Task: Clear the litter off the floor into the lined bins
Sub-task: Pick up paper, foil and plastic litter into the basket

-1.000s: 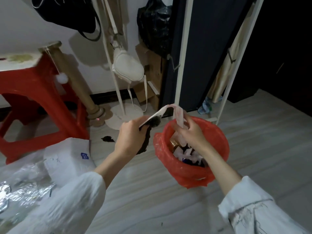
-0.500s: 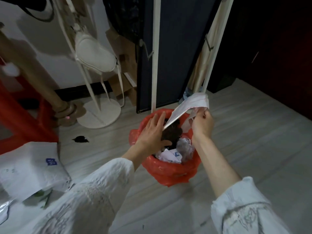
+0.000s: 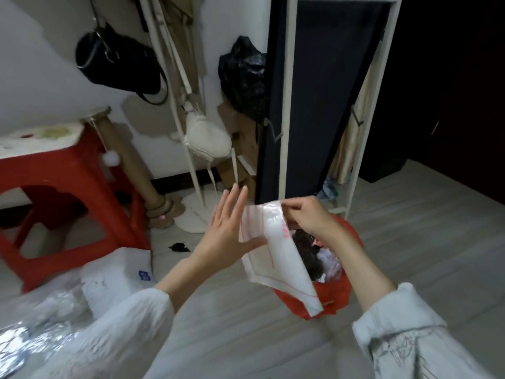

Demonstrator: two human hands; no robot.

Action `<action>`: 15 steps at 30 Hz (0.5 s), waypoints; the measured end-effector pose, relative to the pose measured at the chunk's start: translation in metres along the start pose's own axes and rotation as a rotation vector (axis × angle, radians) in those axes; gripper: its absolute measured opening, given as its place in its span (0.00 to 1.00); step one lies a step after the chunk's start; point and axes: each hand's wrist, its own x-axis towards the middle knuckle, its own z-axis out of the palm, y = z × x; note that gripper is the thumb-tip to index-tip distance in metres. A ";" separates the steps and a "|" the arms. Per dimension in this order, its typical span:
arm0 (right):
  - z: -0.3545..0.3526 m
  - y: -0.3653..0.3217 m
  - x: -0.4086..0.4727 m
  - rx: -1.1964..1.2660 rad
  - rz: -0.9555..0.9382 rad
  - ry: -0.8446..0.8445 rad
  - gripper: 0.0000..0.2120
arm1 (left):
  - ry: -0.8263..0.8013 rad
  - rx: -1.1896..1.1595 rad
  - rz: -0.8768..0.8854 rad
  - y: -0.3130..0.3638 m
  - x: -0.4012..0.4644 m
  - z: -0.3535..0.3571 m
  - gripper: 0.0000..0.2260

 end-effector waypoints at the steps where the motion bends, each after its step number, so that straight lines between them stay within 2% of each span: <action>1: 0.005 -0.015 -0.006 0.012 -0.015 -0.042 0.10 | 0.030 0.008 -0.024 0.000 -0.008 -0.015 0.45; 2: 0.010 -0.029 -0.014 0.030 -0.035 -0.072 0.10 | 0.060 -0.004 -0.039 0.002 -0.017 -0.028 0.41; 5: 0.027 -0.055 -0.045 0.005 -0.075 -0.147 0.10 | 0.182 -0.060 -0.084 0.007 -0.051 -0.047 0.10; 7: 0.040 -0.061 -0.070 -0.007 -0.022 -0.219 0.12 | 0.224 -0.129 -0.177 0.009 -0.080 -0.051 0.13; 9: 0.046 -0.058 -0.090 -0.005 0.026 -0.308 0.21 | 0.212 -0.043 -0.193 0.006 -0.097 -0.050 0.11; 10: 0.049 -0.057 -0.099 -0.012 0.041 -0.361 0.21 | 0.218 0.001 -0.194 0.004 -0.104 -0.051 0.11; 12: 0.053 -0.056 -0.114 -0.039 0.038 -0.419 0.10 | 0.255 0.038 -0.184 -0.001 -0.111 -0.055 0.13; 15: 0.060 -0.055 -0.118 -0.205 -0.048 -0.401 0.18 | 0.311 -0.031 -0.227 -0.001 -0.113 -0.056 0.11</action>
